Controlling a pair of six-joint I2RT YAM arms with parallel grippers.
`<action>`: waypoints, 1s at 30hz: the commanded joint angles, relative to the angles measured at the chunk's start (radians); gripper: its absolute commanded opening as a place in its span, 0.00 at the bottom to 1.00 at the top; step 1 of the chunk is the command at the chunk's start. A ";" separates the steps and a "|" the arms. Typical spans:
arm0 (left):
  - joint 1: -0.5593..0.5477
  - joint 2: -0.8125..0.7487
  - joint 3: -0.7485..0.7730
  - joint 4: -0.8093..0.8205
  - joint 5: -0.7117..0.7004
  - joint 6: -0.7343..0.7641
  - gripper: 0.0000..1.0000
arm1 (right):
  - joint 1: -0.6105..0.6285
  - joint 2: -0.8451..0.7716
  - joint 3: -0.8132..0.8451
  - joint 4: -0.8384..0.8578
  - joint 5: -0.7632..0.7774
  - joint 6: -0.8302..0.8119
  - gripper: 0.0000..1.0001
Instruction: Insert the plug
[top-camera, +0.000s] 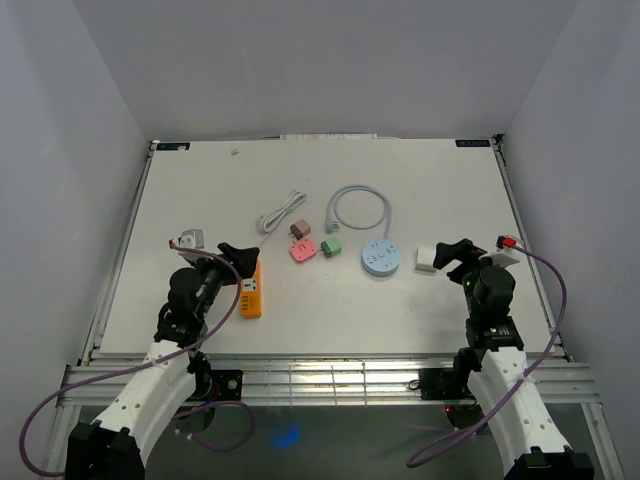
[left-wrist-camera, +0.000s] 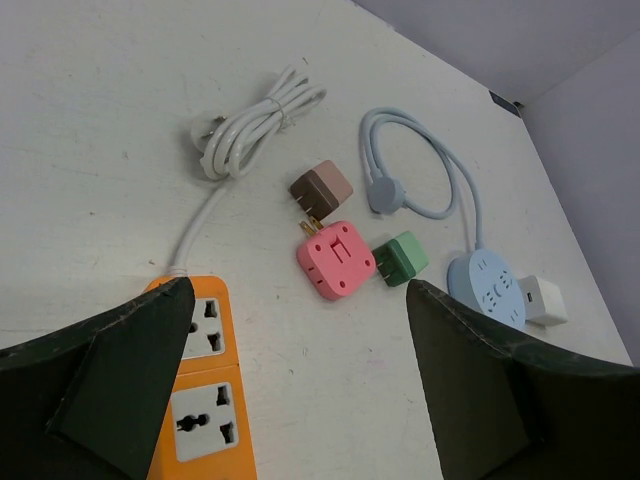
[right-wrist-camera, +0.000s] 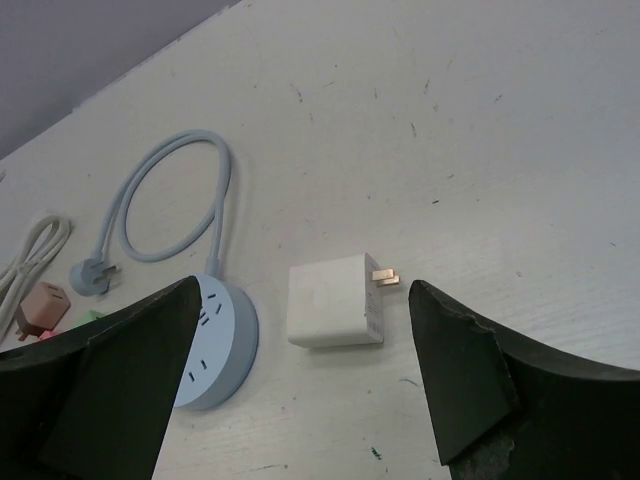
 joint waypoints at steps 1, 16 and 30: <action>-0.001 -0.002 0.021 0.045 0.041 0.015 0.98 | -0.003 0.009 0.000 0.038 0.032 0.017 0.89; -0.001 0.138 0.069 0.071 0.097 0.025 0.98 | 0.017 0.289 0.150 0.077 -0.289 -0.117 0.98; -0.018 0.242 0.104 0.121 0.198 0.045 0.98 | 0.315 0.688 0.492 -0.068 -0.247 -0.240 0.92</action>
